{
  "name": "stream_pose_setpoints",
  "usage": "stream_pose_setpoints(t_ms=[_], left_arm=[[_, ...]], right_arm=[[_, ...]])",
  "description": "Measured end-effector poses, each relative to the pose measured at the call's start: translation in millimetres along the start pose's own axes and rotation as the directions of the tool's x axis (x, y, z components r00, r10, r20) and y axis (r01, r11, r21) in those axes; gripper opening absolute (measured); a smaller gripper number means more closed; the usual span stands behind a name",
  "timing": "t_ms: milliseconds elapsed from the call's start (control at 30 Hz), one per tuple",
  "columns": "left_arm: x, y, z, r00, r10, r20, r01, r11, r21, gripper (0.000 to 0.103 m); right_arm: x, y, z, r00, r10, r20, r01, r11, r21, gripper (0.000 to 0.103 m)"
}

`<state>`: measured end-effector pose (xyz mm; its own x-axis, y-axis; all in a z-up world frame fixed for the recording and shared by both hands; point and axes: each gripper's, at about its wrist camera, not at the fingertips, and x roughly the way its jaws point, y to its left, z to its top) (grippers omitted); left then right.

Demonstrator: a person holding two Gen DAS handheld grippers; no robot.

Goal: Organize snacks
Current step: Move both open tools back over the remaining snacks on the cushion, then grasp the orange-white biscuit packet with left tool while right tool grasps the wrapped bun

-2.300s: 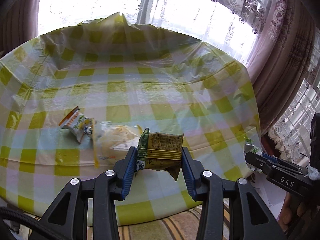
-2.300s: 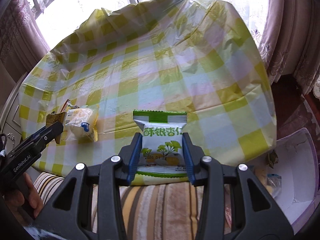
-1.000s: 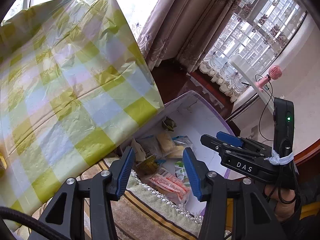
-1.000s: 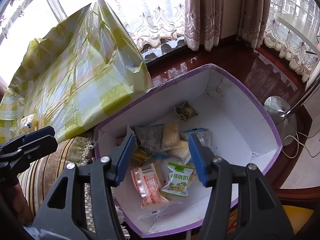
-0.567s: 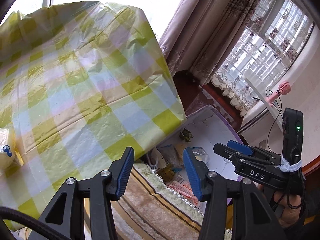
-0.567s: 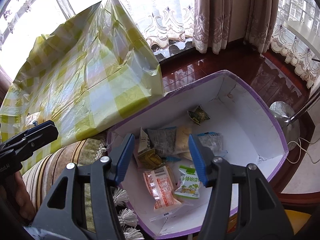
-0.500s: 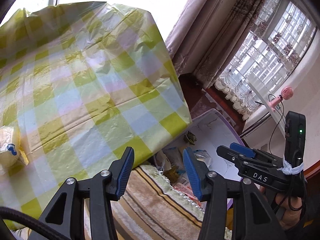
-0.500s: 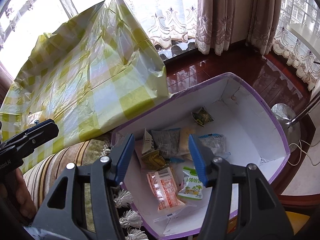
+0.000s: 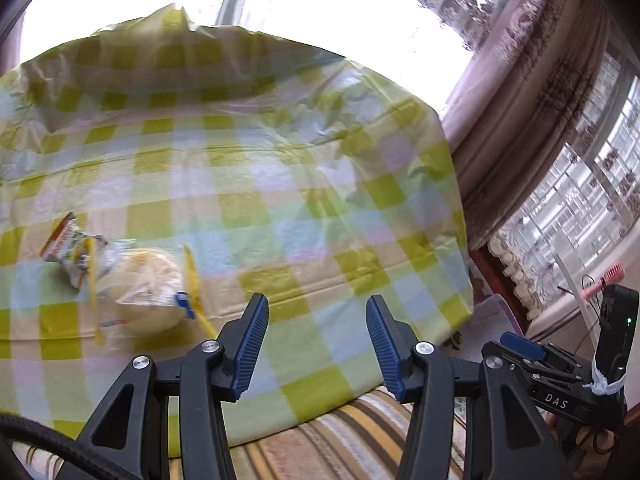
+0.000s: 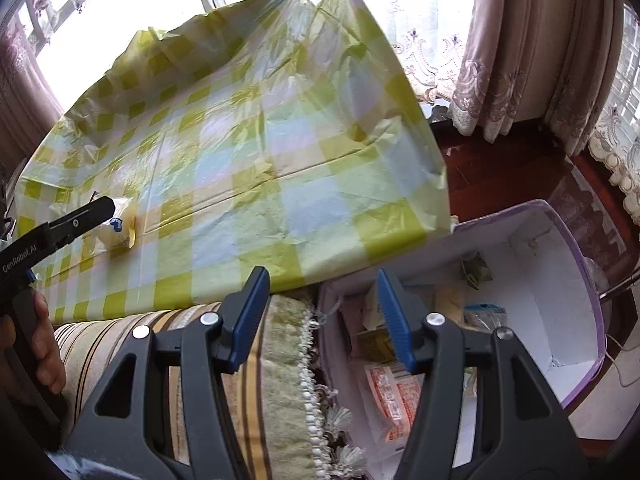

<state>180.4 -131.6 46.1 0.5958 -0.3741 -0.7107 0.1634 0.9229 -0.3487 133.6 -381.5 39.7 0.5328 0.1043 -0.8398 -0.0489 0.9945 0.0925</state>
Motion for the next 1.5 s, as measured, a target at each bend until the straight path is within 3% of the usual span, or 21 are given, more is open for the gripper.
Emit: stream_pose_setpoints(t_ms=[133, 300, 400, 567, 1033, 1267, 1500], left_arm=[[-22, 54, 4, 0.995, 0.082, 0.051, -0.075, 0.99, -0.117, 0.052], [-39, 117, 3, 0.982, 0.174, 0.076, -0.151, 0.957, -0.248, 0.052], [-39, 147, 1, 0.979, 0.192, 0.065, -0.163, 0.937, -0.31, 0.052], [-30, 187, -2, 0.978, 0.205, 0.027, -0.177, 0.899, -0.401, 0.052], [29, 220, 32, 0.99, 0.127, -0.059, -0.14, 0.868, -0.477, 0.052], [47, 221, 43, 0.986, 0.146, -0.083, -0.168, 0.88, -0.444, 0.052], [52, 212, 50, 0.972, 0.219, -0.087, -0.236, 0.914, -0.329, 0.053]], right_arm=[[8, 30, 7, 0.999, 0.041, -0.004, -0.042, 0.997, -0.061, 0.06], [19, 76, 16, 0.993, 0.116, -0.007, -0.116, 0.981, -0.153, 0.06], [28, 106, 21, 0.988, 0.15, -0.019, -0.151, 0.962, -0.227, 0.061], [42, 153, 25, 0.978, 0.206, -0.04, -0.207, 0.919, -0.336, 0.074], [82, 235, 30, 0.946, 0.304, -0.111, -0.312, 0.765, -0.564, 0.086], [103, 255, 36, 0.943, 0.307, -0.131, -0.323, 0.735, -0.597, 0.086], [116, 268, 40, 0.931, 0.326, -0.164, -0.358, 0.726, -0.587, 0.087]])
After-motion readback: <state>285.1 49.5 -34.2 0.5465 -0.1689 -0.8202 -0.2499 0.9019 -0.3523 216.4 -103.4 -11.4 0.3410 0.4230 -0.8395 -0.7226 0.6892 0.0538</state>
